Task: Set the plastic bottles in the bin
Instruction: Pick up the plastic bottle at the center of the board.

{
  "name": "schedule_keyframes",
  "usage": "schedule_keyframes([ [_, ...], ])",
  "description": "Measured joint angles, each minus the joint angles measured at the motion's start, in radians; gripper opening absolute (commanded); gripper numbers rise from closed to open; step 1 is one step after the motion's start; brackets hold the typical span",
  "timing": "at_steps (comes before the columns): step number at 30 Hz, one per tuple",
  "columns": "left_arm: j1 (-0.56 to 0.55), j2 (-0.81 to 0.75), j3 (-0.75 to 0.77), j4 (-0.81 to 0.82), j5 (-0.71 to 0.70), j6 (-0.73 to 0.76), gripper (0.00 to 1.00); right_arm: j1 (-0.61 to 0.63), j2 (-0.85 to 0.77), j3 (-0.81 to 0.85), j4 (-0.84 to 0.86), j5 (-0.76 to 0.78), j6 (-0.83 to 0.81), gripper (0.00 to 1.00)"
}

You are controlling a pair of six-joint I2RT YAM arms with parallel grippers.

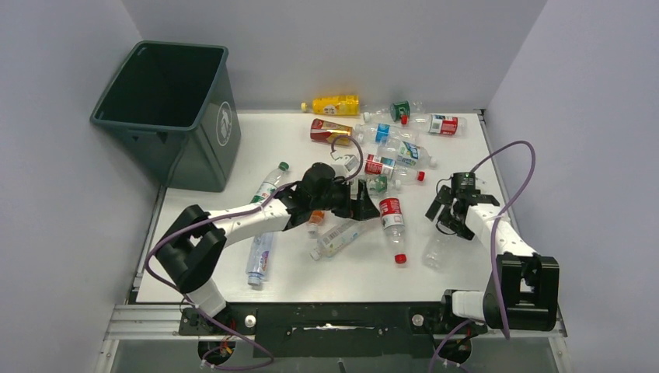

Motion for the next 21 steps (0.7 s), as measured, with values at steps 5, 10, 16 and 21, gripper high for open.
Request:
schedule_keyframes([
  [5,-0.015,0.0,-0.04,0.055,0.05,-0.059,0.89,0.0,-0.008,-0.019,0.034,-0.042,-0.012,0.66],
  [10,-0.047,-0.014,-0.056,0.096,0.056,-0.1,0.89,-0.01,-0.006,-0.03,0.079,-0.096,-0.029,0.47],
  [16,-0.045,-0.072,-0.105,0.138,0.055,-0.161,0.89,-0.02,-0.009,-0.03,0.112,-0.165,-0.053,0.39],
  [21,-0.088,-0.098,-0.105,0.152,0.035,-0.139,0.92,-0.018,-0.043,0.031,0.083,-0.217,-0.068,0.4],
])
